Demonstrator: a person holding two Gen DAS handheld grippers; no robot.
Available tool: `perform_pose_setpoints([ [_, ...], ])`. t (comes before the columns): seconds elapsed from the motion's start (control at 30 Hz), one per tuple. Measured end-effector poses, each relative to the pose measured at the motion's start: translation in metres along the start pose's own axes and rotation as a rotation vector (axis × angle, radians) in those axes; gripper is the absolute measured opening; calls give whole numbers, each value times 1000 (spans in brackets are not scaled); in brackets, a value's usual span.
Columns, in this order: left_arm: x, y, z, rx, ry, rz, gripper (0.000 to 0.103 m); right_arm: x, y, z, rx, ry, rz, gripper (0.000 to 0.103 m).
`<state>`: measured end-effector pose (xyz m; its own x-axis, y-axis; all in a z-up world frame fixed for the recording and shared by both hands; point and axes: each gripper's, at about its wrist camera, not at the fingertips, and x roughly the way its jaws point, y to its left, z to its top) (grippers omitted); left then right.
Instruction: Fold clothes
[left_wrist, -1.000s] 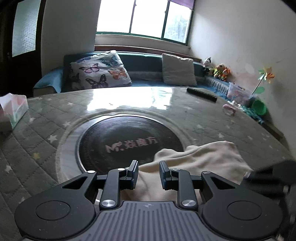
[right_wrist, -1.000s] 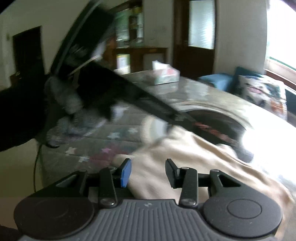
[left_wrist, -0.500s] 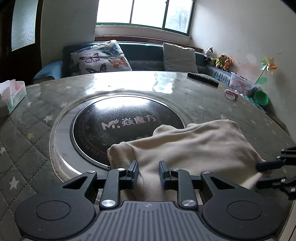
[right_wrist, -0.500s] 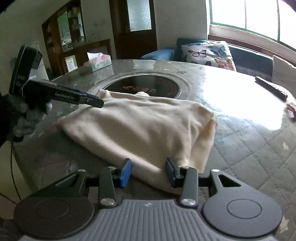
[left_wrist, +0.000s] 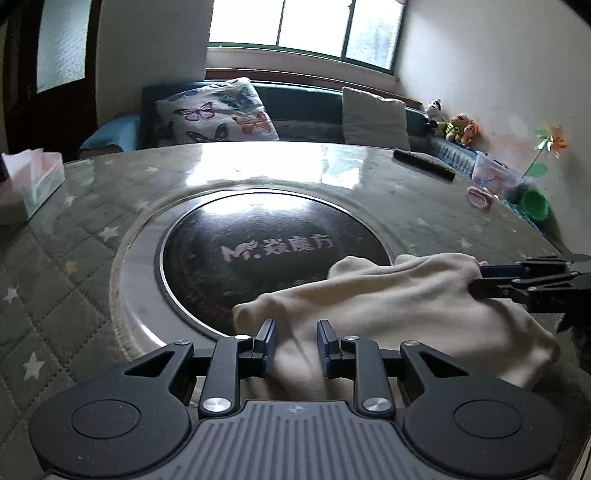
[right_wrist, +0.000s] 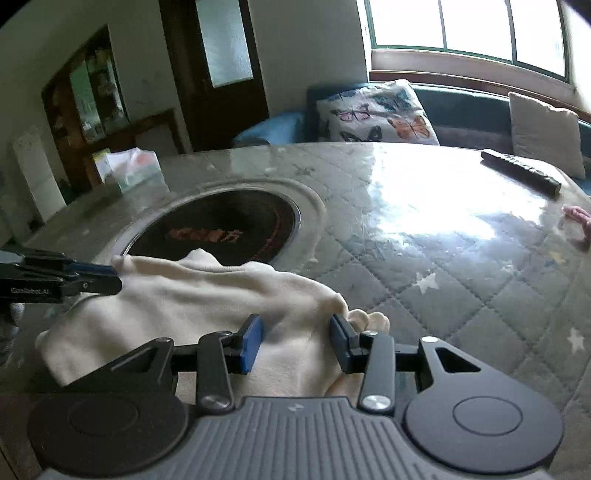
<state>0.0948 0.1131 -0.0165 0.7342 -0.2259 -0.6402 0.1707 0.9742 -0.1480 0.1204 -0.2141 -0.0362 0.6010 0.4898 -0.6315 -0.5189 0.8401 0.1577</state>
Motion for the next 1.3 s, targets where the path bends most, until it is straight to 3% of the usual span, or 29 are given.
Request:
perform_pose_setpoints([
  [0.37, 3, 13, 3, -49, -13, -8, 25, 2, 1, 3, -8, -8, -8, 41],
  [0.53, -13, 19, 10, -78, -45, 17, 26, -18, 28, 9, -119, -33, 7, 41],
  [0.6, -18, 23, 11, -101, -47, 28, 31, -22, 45, 11, -167, -32, 46, 41],
  [0.67, -24, 27, 11, -124, -51, 44, 47, -23, 67, 12, -227, -29, 91, 41],
  [0.83, -38, 35, 4, -166, -66, 65, 62, -17, 124, 6, -382, -2, 211, 41],
  [0.97, -44, 45, -2, -225, -60, 81, 84, -7, 169, -5, -515, 24, 272, 42],
  [1.13, -51, 55, -9, -302, -42, 65, 88, 4, 211, -21, -669, 46, 297, 45],
  [1.3, -48, 51, -12, -332, -26, 7, 88, 10, 233, -36, -772, 49, 237, 45],
])
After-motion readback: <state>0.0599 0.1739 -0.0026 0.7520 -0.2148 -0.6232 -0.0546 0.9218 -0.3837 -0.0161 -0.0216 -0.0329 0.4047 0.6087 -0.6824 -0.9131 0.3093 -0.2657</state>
